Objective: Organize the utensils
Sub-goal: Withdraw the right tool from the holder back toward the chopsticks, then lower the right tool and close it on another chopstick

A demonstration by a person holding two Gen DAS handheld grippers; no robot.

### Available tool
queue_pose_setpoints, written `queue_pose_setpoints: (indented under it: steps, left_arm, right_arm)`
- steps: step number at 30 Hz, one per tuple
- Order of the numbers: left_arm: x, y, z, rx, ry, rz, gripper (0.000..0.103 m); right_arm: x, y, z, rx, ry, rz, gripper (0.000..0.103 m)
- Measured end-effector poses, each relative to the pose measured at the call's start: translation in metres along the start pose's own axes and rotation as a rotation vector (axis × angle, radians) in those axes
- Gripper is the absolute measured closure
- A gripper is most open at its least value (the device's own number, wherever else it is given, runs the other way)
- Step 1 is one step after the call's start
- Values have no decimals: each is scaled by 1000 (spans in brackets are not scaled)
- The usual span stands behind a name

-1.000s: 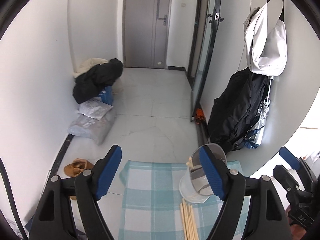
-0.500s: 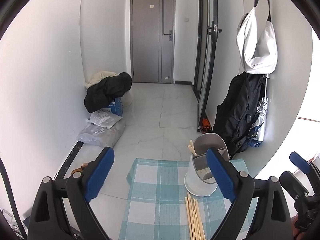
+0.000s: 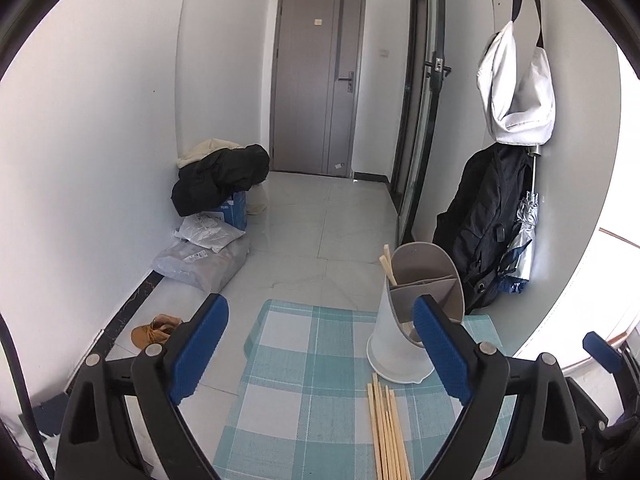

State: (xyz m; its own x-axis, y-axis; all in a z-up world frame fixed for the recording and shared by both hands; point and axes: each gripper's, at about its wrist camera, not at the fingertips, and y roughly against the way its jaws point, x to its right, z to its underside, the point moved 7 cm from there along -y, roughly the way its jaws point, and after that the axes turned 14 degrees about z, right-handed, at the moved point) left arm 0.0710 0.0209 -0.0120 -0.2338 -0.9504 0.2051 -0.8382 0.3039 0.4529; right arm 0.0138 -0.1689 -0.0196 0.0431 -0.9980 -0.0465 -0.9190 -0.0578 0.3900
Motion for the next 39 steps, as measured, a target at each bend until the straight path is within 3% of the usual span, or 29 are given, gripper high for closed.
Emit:
queue_pose_setpoints:
  steps: [3,9,12,14,20,23,26,30,39]
  left_arm:
    - [-2,-8,11,-19,1,2,12]
    - [-13,-27,36,-71,27,-4,12]
    - [-16,-37,50,-128,51,53,12]
    - [-22,-37,56,-134,103,87,12]
    - [-36,-43,60,-171,141,55,12]
    - [-38,-48,60,-185,144,57,12]
    - [-45,-52,64,-212,180,70,12]
    - [-54,-60,68,-238,216,70,12]
    - [-66,-64,72,-271,250,60,12]
  right_arm:
    - [1,-6,8,-30,-28,-28,0]
    - [7,-29,27,-110,-21,16,0]
    - [10,-41,38,-143,2,73,0]
    - [8,-57,50,-221,36,93,0]
    - [-6,-98,91,-437,139,103,1]
    - [-20,-115,117,-536,173,55,13]
    - [-28,-125,136,-577,235,74,21]
    - [-35,-133,148,-617,266,75,52]
    - [-40,-133,162,-653,293,58,54]
